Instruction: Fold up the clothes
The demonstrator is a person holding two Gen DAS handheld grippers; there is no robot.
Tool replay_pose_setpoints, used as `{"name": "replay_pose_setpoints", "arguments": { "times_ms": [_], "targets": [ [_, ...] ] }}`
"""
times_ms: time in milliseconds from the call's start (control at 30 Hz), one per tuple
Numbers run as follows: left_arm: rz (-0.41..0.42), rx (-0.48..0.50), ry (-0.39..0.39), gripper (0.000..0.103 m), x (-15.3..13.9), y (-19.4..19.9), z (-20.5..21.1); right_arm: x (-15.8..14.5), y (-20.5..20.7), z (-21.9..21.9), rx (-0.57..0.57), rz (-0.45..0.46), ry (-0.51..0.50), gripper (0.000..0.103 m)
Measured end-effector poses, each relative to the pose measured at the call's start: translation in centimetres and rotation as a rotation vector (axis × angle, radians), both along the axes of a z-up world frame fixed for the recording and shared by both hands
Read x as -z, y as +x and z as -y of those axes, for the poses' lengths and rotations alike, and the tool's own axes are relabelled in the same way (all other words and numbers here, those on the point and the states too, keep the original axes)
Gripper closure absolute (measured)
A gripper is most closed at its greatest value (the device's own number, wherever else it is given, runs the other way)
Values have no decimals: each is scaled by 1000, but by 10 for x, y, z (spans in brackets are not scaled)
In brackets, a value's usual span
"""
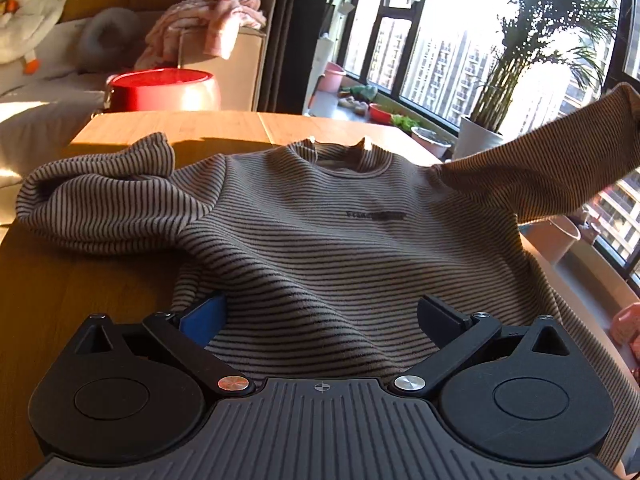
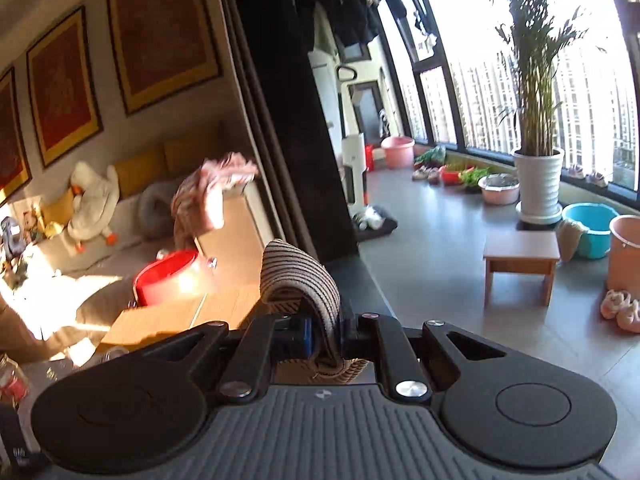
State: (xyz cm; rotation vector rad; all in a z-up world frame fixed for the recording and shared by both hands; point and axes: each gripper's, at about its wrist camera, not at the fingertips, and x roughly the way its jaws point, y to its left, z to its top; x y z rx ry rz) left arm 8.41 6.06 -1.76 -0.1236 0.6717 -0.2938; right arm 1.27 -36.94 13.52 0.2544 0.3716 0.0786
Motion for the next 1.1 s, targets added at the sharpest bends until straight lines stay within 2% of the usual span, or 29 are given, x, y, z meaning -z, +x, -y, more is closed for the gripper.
{"name": "replay_pose_setpoints", "arguments": {
  "times_ms": [133,367,600,633,667,733,800,833,900,967,1033,1100],
  "targets": [
    [5,-1,-18,0,1,0,-2,-38,32,-6,-21,73,42,92],
    [12,-4,-63,0,1,1,-8,-39,107,-99,-205,28,36,92],
    [16,-7,-75,0,1,-2,-8,20,143,-180,-323,-109,55,91],
    [15,-7,-76,0,1,-2,-8,30,145,-189,-334,-131,58,90],
    [15,-7,-77,0,1,-3,-8,37,145,-194,-347,-141,74,84],
    [15,-7,-77,0,1,-3,-8,42,142,-196,-382,-131,128,77],
    [14,-7,-77,0,2,-3,-8,39,136,-193,-396,-94,156,55],
    [13,-7,-76,0,2,-3,-8,36,133,-189,-397,-66,159,52],
    [12,-7,-75,0,2,-2,-8,33,133,-179,-384,-44,153,50],
    [11,-7,-72,0,2,-2,-7,39,135,-168,-350,-64,132,50],
    [10,-6,-71,0,1,-2,-7,52,137,-161,-317,-102,91,50],
    [7,-5,-67,0,1,-1,-7,75,140,-158,-296,-176,32,51]
  ]
}}
